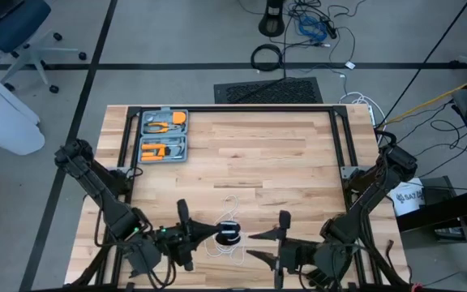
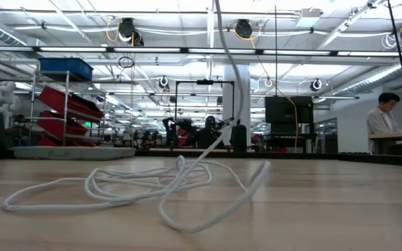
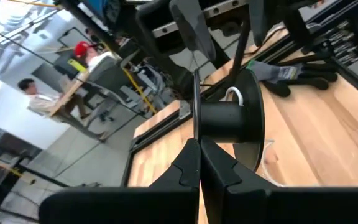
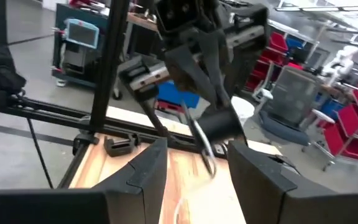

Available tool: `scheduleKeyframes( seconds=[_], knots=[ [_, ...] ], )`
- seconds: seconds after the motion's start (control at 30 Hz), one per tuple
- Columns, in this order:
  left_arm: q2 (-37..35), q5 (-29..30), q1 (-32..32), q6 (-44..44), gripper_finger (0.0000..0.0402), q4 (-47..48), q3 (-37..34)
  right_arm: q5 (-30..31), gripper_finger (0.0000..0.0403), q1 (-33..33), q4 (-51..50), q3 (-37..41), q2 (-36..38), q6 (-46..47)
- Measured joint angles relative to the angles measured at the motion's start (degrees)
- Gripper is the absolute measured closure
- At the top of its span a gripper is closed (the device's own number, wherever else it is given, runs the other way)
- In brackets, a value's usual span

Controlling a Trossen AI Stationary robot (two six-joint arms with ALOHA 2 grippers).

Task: Coil cords
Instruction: Coil the white wire on the spool

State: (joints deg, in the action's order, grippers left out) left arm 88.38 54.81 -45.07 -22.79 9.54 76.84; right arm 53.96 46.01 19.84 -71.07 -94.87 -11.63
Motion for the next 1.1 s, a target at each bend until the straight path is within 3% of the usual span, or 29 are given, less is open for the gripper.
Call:
scheduleKeyframes(
  seconds=[0.2,0.43,0.73,1.1],
  knots=[
    [0.0,-6.67,1.51,0.0,0.04,0.0,0.0,-0.64,0.0248,-2.62,2.5,0.0,0.0,-3.44],
    [0.0,-6.78,1.44,-2.55,0.04,0.22,0.0,-5.89,0.0248,-3.0,1.73,0.0,0.02,-2.51],
    [0.0,-8.31,1.17,-3.64,0.04,0.22,0.0,-6.15,0.0248,-3.16,1.13,0.0,-0.11,-2.08],
    [0.0,-8.26,0.0,-18.59,0.04,0.09,-0.79,-6.15,0.0248,-3.23,0.39,0.0,-1.44,-2.98]
  ],
)
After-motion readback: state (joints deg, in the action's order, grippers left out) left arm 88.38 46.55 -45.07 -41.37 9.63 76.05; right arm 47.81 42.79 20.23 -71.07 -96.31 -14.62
